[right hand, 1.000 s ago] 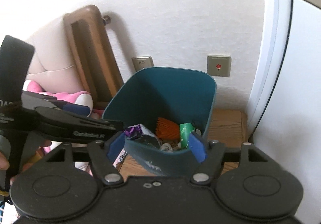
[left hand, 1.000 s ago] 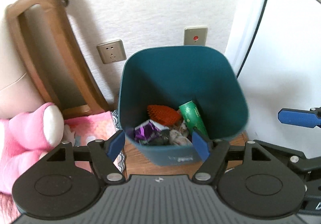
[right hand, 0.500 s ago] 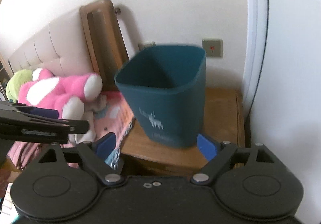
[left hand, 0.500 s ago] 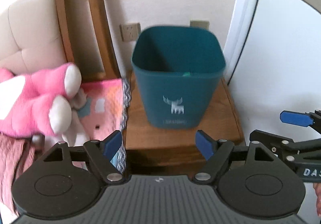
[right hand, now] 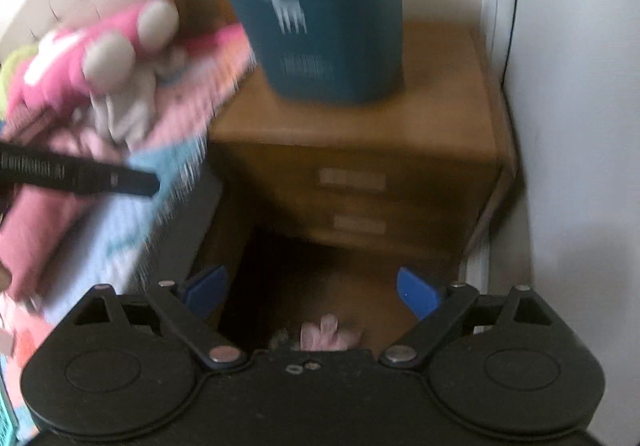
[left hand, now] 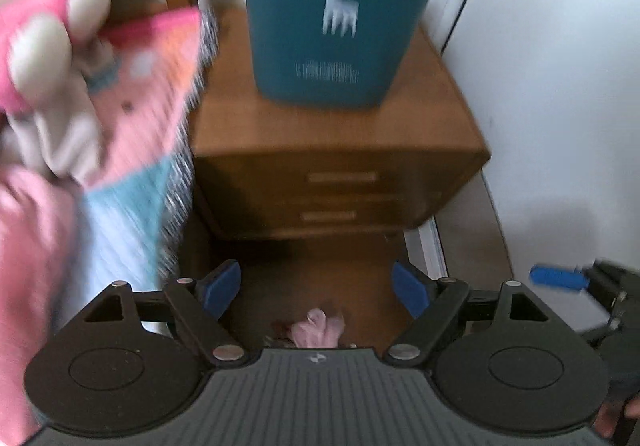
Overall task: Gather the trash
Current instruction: 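Lower both tools back down to the floor trash, then grasp the pink mesh bag with left tool while right tool grasps yellow-white tube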
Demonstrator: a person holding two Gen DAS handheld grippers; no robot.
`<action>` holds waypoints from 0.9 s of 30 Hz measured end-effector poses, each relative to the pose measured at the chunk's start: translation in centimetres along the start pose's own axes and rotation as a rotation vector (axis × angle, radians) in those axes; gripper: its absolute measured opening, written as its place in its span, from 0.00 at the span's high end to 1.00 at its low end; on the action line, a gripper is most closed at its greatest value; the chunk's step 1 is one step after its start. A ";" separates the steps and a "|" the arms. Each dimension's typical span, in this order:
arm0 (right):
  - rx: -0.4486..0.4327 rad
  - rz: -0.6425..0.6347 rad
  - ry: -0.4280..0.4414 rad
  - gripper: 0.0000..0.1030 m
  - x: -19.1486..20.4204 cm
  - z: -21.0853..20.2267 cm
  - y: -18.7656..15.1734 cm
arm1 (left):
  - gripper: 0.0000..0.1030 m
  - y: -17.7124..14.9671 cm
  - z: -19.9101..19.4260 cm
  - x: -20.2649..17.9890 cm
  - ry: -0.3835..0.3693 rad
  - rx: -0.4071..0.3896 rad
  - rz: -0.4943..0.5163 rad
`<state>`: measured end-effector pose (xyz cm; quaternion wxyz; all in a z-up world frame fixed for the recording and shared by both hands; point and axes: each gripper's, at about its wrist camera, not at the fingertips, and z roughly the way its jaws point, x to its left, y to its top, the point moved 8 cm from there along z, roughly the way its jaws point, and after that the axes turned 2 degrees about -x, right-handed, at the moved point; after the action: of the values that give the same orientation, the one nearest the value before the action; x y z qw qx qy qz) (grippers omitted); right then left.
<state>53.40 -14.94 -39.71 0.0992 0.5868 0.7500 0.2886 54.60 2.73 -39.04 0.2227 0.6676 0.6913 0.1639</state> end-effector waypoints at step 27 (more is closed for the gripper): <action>0.415 0.137 -0.088 0.44 -11.7 38.6 -36.1 | 0.03 -26.7 44.8 1.3 0.092 0.272 -0.001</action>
<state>45.88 -18.90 -93.13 -0.0108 0.6563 0.7466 0.1082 55.49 -0.60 -91.13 0.0981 0.6831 0.7169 0.0989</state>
